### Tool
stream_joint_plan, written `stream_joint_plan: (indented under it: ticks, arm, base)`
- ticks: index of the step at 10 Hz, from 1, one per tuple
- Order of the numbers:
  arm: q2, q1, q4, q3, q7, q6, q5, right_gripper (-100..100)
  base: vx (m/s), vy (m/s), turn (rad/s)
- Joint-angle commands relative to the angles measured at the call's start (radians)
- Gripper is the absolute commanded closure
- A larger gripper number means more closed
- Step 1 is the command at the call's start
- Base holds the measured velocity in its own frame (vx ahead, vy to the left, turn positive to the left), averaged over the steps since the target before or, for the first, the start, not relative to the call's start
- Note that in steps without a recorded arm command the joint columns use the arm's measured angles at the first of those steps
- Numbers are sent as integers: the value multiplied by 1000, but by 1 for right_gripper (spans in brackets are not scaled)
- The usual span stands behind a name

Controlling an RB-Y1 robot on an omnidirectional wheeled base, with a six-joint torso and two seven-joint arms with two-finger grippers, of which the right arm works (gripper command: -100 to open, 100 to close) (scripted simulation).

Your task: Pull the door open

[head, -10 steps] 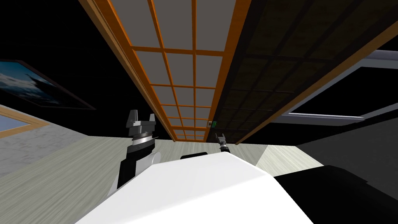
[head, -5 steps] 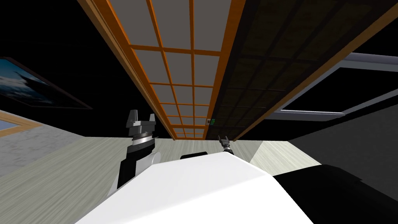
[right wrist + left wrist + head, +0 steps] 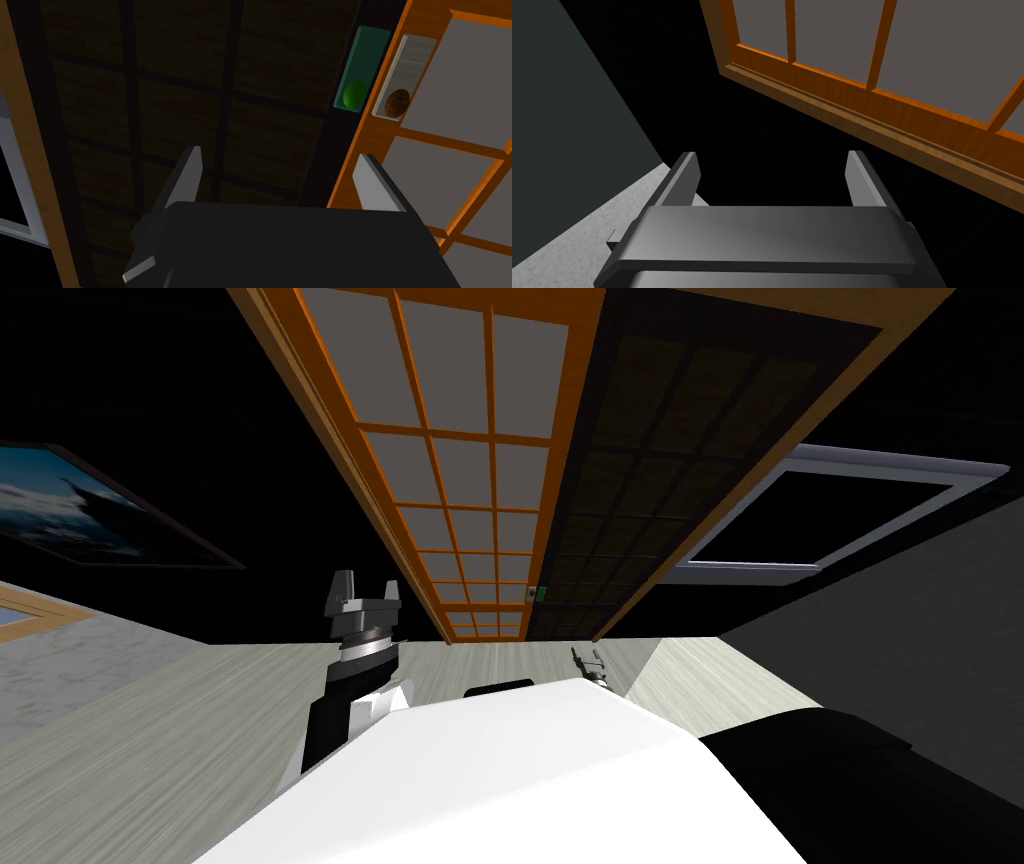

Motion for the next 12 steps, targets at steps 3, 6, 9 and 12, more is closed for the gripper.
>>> stream_joint_plan:
  ticks: [3,6,9,12]
  arm:
    - [-33,35,64,-7,52,23,-57,-100]
    - [-36,48,95,-2,89,38,-99,-100]
    - [-21,34,115,13,123,50,-137,-100]
    - [8,-11,116,39,148,54,-161,-100]
  base:
    - [-142,20,-72]
    - [-71,9,-25]
    - [28,-11,9]
    - [165,-55,73]
